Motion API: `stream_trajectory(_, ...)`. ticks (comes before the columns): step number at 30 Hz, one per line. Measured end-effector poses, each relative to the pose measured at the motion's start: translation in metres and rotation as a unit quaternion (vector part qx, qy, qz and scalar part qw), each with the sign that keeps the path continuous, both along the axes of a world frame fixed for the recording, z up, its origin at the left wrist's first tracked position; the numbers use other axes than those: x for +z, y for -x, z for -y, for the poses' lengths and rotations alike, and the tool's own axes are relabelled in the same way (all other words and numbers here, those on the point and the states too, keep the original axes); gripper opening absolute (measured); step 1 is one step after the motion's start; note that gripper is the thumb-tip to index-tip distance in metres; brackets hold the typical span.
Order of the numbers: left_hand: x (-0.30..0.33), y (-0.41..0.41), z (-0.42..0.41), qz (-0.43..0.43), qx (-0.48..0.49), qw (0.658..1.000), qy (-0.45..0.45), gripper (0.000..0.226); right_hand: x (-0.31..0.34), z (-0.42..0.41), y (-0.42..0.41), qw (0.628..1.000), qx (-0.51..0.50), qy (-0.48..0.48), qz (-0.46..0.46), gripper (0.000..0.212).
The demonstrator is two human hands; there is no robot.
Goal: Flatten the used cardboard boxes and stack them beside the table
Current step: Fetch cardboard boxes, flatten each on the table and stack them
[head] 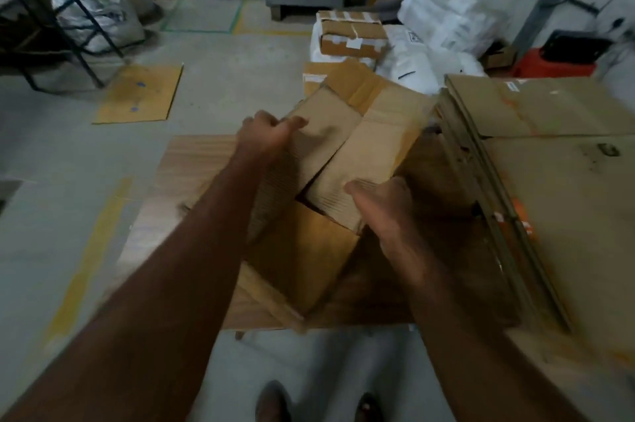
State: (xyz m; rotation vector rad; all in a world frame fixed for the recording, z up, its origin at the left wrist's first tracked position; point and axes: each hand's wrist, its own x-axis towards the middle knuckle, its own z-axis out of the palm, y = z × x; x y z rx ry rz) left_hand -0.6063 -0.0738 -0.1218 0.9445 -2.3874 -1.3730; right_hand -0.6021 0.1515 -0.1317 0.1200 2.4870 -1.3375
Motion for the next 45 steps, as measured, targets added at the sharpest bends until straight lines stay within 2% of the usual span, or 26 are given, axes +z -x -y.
stream_trajectory(3,0.012,0.027,0.016,0.081,-0.126,0.973,0.174,0.082,-0.002,0.007,-0.066,0.998,-0.005,0.063,-0.005,0.079)
stream_trajectory(5,0.009,0.041,0.019,0.130,-0.208,0.942,0.228,0.082,-0.011,0.022,-0.096,0.998,0.004,0.069,0.006,0.075)
stream_trajectory(7,-0.009,0.046,0.022,0.177,-0.293,0.903,0.260,0.092,-0.024,0.037,-0.108,0.998,0.011,0.052,0.034,0.069)
stream_trajectory(9,-0.033,0.045,0.023,0.176,-0.344,0.874,0.293,0.099,-0.035,0.045,-0.108,0.999,0.007,0.030,0.028,0.064)
stream_trajectory(12,-0.048,0.041,0.028,0.123,-0.359,0.870,0.313,0.095,-0.043,0.051,-0.101,1.000,0.006,-0.002,-0.018,0.077)
stream_trajectory(16,-0.045,0.037,0.038,0.124,-0.376,0.864,0.310,0.091,-0.038,0.042,-0.093,0.992,0.018,-0.111,-0.058,0.036)
stream_trajectory(19,-0.035,0.014,0.038,0.109,-0.331,0.887,0.302,0.084,-0.028,0.038,-0.081,0.960,0.035,-0.194,-0.198,0.022)
stream_trajectory(22,-0.029,-0.035,0.040,0.097,-0.198,0.925,0.310,0.091,-0.022,0.040,-0.053,0.923,0.077,-0.191,-0.324,0.022)
stream_trajectory(23,-0.030,-0.053,0.041,0.113,-0.157,0.934,0.302,0.098,-0.022,0.041,-0.043,0.917,0.114,-0.209,-0.320,0.032)
stream_trajectory(25,-0.037,-0.086,0.040,0.167,-0.105,0.939,0.281,0.116,-0.027,0.042,-0.029,0.903,0.214,-0.271,-0.256,0.059)
stream_trajectory(27,-0.047,-0.107,0.037,0.202,-0.092,0.935,0.278,0.125,-0.036,0.043,-0.024,0.887,0.276,-0.301,-0.218,0.069)
stream_trajectory(34,-0.057,-0.125,0.005,0.225,-0.041,0.930,0.287,0.124,-0.051,0.022,-0.023,0.863,0.297,-0.315,-0.259,0.066)
stream_trajectory(37,-0.059,-0.129,-0.007,0.203,0.014,0.935,0.291,0.113,-0.041,0.015,-0.012,0.857,0.330,-0.299,-0.259,0.062)
stream_trajectory(40,-0.059,-0.129,-0.009,0.188,0.046,0.934,0.301,0.105,-0.032,0.019,0.014,0.829,0.349,-0.296,-0.322,0.053)
stream_trajectory(43,-0.054,-0.128,-0.014,0.176,0.063,0.933,0.309,0.102,-0.031,0.030,0.045,0.791,0.366,-0.299,-0.389,0.060)
stream_trajectory(45,-0.044,-0.128,-0.016,0.185,0.052,0.925,0.327,0.090,-0.035,0.038,0.059,0.761,0.378,-0.321,-0.418,0.055)
